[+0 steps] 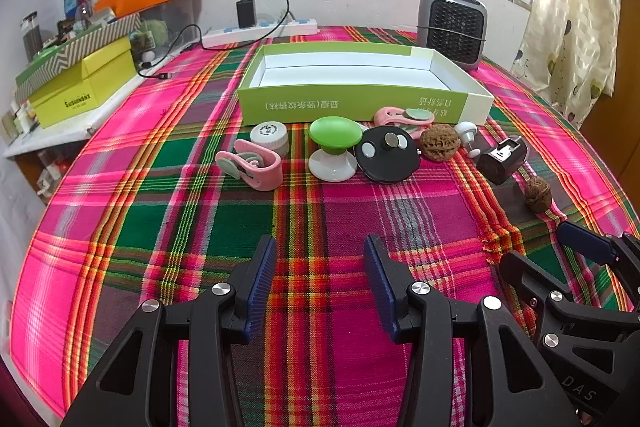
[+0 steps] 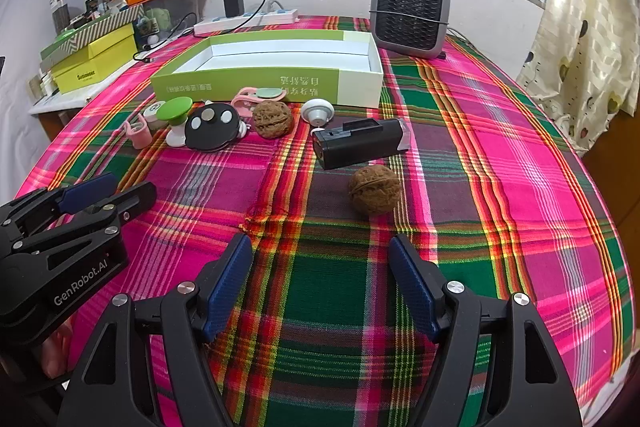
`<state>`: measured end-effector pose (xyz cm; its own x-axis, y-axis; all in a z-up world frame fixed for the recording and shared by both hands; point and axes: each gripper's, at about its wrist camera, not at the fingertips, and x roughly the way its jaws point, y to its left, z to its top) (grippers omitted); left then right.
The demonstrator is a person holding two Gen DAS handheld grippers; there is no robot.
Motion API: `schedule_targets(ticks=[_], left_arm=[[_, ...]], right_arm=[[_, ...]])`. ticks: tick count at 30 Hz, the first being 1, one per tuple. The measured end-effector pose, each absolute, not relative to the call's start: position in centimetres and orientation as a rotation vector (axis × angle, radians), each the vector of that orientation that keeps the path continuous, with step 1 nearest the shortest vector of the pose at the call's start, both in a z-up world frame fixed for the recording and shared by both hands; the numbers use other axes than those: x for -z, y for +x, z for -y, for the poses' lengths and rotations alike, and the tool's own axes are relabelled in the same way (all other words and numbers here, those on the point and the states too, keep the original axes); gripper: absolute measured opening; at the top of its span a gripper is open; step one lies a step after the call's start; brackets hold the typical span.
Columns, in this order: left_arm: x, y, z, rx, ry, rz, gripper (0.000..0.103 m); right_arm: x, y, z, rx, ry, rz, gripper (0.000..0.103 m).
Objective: Organize objects
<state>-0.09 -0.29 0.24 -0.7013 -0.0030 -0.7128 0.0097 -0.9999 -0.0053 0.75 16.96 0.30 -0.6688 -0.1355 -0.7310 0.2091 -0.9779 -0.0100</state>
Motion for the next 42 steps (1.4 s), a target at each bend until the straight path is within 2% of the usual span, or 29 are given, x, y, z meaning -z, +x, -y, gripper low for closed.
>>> schedule_targets(ticks=[42], left_arm=[[0.22, -0.12, -0.01, 2.902, 1.233, -0.005, 0.043]], right_arm=[[-0.41, 0.67, -17.16, 2.693, 1.176, -0.14, 0.071]])
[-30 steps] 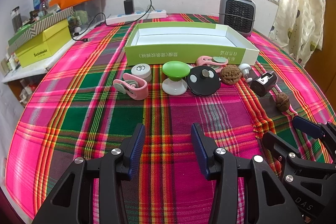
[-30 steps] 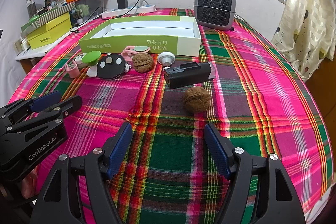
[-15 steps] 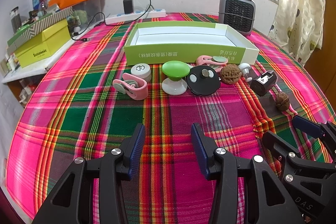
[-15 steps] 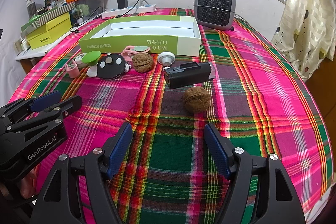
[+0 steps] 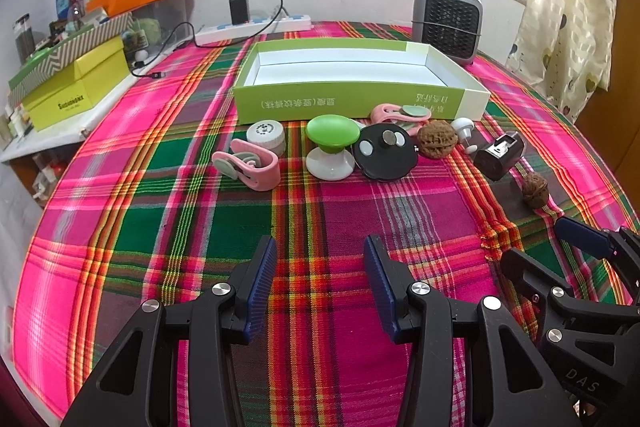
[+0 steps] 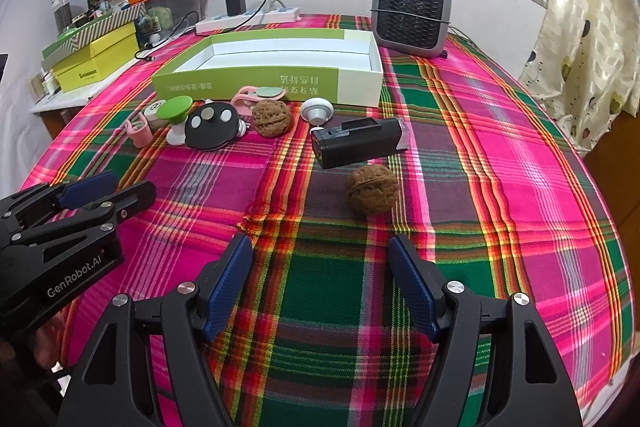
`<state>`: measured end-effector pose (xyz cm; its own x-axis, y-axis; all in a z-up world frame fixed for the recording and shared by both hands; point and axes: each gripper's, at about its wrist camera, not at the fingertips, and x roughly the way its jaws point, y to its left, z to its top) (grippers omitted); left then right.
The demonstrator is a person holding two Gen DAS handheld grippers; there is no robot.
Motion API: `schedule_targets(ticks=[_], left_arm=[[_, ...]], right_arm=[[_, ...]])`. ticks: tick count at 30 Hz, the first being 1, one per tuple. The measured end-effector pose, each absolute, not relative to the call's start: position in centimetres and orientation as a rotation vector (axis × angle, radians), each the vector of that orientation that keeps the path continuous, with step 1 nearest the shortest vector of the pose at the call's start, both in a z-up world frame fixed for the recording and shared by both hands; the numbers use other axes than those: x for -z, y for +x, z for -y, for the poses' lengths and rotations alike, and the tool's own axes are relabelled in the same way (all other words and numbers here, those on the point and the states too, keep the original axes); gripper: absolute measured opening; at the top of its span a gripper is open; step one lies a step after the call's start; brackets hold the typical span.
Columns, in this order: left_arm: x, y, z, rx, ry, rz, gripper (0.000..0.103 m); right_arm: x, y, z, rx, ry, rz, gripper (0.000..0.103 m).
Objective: Organize objects
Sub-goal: 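Close the right gripper on the brown walnut while the left tool moves toward the pink clip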
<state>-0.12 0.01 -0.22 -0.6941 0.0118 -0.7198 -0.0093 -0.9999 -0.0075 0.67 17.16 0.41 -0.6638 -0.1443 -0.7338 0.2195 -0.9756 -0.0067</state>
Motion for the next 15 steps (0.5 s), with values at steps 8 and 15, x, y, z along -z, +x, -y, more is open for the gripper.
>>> schedule_targets(ticks=[8, 15], left_arm=[[0.0, -0.1, 0.5, -2.844, -1.233, 0.05, 0.043], [-0.1, 0.2, 1.2, -2.836, -1.238, 0.1, 0.043]], right_arm=[[-0.4, 1.0, -17.7, 2.72, 1.168, -0.133, 0.071], [-1.1, 0.9, -19.9, 2.796, 1.173, -0.049, 0.071]])
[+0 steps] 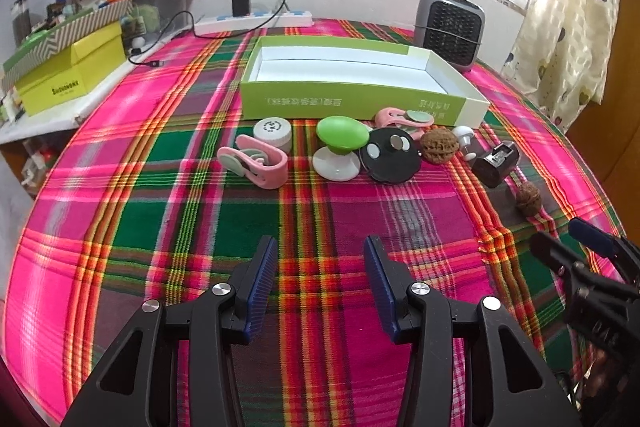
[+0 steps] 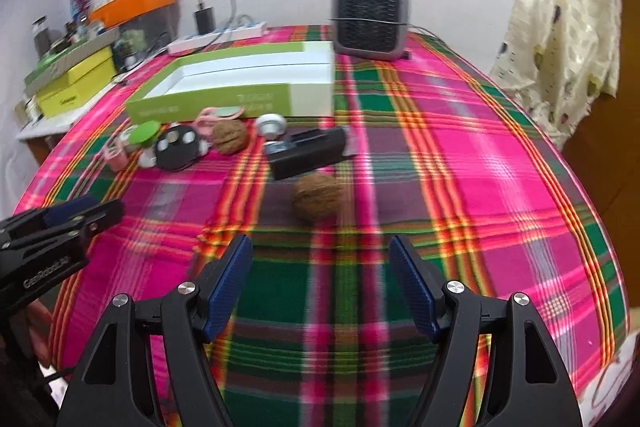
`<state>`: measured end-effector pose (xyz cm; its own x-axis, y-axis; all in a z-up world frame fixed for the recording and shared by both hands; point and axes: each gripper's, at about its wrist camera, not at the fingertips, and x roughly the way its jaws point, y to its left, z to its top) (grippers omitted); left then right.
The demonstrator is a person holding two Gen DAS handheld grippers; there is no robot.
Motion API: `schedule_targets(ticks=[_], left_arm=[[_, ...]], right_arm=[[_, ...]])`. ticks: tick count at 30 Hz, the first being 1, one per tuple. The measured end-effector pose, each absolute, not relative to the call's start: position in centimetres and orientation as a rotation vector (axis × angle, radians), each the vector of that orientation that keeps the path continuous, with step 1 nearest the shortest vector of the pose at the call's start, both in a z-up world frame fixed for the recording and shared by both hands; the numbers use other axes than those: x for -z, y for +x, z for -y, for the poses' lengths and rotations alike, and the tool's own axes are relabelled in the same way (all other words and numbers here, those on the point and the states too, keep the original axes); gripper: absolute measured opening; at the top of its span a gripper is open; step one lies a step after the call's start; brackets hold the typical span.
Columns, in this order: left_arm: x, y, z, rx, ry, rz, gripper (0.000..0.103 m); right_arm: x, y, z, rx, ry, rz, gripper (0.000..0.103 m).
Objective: Organize objects
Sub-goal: 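Close the right gripper on the brown walnut while the left tool moves toward the pink clip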
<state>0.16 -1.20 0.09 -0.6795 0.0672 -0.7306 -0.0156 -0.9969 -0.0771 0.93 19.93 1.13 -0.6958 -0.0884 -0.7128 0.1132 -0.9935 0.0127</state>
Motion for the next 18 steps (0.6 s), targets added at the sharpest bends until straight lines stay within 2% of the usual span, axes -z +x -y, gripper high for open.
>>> schedule_targets(ticks=[18], left_arm=[[-0.8, -0.8, 3.6, -2.833, -1.266, 0.198, 0.043]], right_arm=[[-0.8, -3.2, -20.4, 2.727, 1.271, -0.005, 0.071]])
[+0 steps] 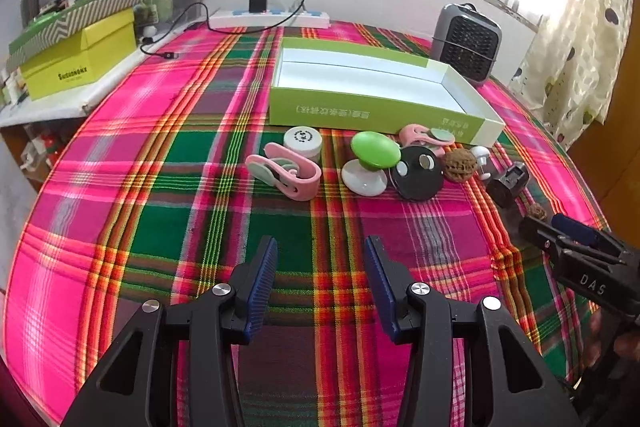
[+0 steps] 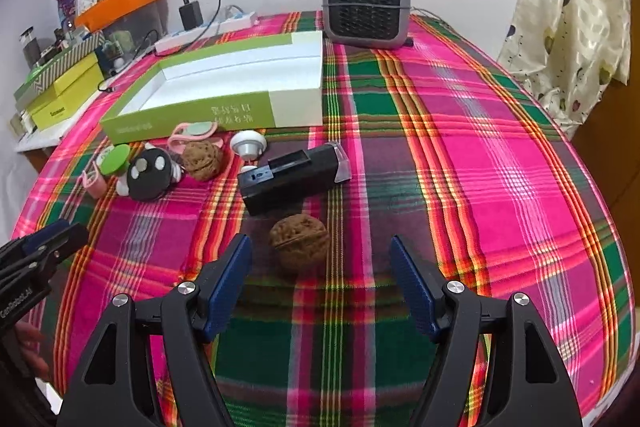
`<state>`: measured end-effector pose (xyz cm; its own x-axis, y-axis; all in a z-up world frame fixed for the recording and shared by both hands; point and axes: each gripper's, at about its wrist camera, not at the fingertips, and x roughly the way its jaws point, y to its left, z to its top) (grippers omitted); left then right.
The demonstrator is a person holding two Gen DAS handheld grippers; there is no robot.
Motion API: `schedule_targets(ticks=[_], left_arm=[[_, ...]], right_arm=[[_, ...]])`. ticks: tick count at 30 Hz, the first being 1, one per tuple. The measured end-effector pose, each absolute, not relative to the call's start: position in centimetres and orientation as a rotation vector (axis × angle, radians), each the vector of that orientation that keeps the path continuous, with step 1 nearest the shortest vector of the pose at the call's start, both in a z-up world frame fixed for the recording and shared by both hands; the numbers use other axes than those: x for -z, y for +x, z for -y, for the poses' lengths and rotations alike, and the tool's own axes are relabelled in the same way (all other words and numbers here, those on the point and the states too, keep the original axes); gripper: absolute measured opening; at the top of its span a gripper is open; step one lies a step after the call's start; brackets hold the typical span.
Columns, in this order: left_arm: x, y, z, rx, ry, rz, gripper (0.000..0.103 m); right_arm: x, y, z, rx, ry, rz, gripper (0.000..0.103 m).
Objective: Organize objects
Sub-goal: 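Close the right gripper on the brown walnut while the left tool moves toward the pink clip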
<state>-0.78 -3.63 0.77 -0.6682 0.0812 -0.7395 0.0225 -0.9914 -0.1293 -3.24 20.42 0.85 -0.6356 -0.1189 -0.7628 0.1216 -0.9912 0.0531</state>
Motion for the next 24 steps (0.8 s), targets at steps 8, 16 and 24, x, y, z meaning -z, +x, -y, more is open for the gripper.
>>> schedule_targets(ticks=[8, 16, 24], left_arm=[[-0.8, -1.8, 4.0, -2.836, -1.291, 0.229, 0.043], [-0.7, -3.0, 4.3, -2.847, -1.311, 0.239, 0.043], [-0.9, -4.7, 4.2, -2.904, -1.338, 0.212, 0.043]], right_arm=[[-0.9, -3.5, -20.4, 2.727, 1.262, -0.041, 0.049], [-1.0, -3.7, -20.2, 2.708, 1.248, -0.042, 0.033], [-1.1, -4.2, -19.8, 2.677, 1.244, -0.038, 0.033]])
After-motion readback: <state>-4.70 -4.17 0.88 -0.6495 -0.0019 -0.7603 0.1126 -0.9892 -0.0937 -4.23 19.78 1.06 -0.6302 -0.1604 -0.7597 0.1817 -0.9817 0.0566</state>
